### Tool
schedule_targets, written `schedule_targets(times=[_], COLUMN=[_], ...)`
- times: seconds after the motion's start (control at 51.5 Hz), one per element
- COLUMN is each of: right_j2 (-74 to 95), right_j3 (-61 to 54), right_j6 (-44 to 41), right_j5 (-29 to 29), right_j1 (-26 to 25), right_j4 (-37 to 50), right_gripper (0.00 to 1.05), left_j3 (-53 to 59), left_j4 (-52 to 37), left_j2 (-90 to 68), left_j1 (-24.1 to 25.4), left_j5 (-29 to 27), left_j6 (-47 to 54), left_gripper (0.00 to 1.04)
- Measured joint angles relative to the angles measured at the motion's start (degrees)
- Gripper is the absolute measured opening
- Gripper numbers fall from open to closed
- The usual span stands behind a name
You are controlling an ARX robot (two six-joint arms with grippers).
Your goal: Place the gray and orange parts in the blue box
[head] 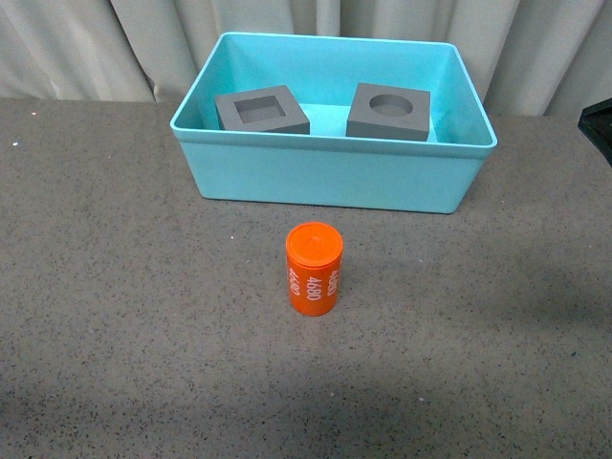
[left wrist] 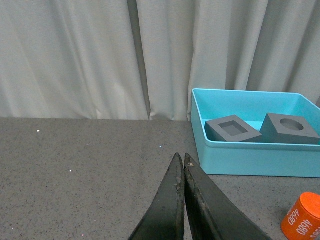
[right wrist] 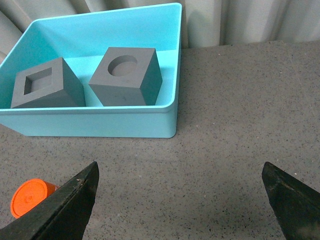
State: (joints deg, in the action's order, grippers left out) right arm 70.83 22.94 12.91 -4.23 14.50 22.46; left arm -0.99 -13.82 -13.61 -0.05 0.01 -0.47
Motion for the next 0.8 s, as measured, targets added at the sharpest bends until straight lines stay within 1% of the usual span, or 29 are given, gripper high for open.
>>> schedule_targets(times=[0.253, 0.33, 0.564, 0.68, 0.739, 0.797], right_j2=[0.00, 0.00, 0.02, 0.02, 0.02, 0.02], right_j3=[0.00, 0.00, 0.00, 0.00, 0.00, 0.00], right_j6=[0.00, 0.00, 0.00, 0.00, 0.00, 0.00], right_j5=[0.02, 0.00, 0.02, 0.02, 0.02, 0.02], right_j1=[0.00, 0.00, 0.02, 0.00, 0.02, 0.00], right_j4=[0.00, 0.00, 0.00, 0.00, 0.00, 0.00], right_gripper=[0.95, 0.95, 0.95, 0.95, 0.95, 0.95], left_j3=[0.00, -0.02, -0.02, -0.02, -0.02, -0.02], left_j4=[4.66, 12.98, 13.70, 13.70, 13.70, 13.70], left_j2=[4.63, 11.26, 13.29, 13.33, 13.33, 13.33], left_j1=[0.00, 0.00, 0.00, 0.00, 0.00, 0.00], left_j5=[0.00, 0.02, 0.00, 0.00, 0.00, 0.00], left_j6=[0.02, 0.04, 0.04, 0.04, 0.02, 0.02], left_gripper=[0.04, 0.04, 0.04, 0.20, 0.34, 0.43])
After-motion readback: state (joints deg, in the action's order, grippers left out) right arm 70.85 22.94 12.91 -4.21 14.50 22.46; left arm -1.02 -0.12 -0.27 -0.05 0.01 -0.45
